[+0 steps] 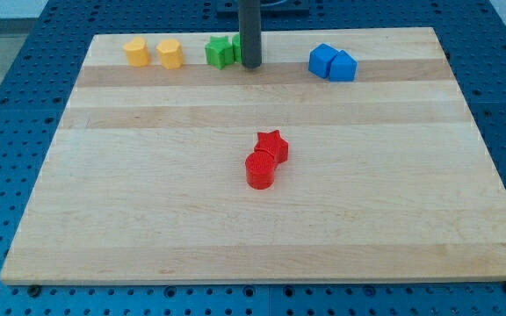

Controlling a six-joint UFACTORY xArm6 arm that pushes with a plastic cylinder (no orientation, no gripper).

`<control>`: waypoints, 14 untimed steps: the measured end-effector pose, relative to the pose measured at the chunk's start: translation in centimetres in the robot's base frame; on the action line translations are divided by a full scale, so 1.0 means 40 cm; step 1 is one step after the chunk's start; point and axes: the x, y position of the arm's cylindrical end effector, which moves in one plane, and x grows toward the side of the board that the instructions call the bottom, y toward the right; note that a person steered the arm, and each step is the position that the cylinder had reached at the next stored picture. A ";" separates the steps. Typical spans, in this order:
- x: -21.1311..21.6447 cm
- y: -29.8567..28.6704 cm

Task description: Push the green star and green circle towards the top centre

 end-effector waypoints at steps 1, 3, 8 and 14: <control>-0.006 0.000; 0.125 -0.105; -0.004 -0.195; -0.074 -0.290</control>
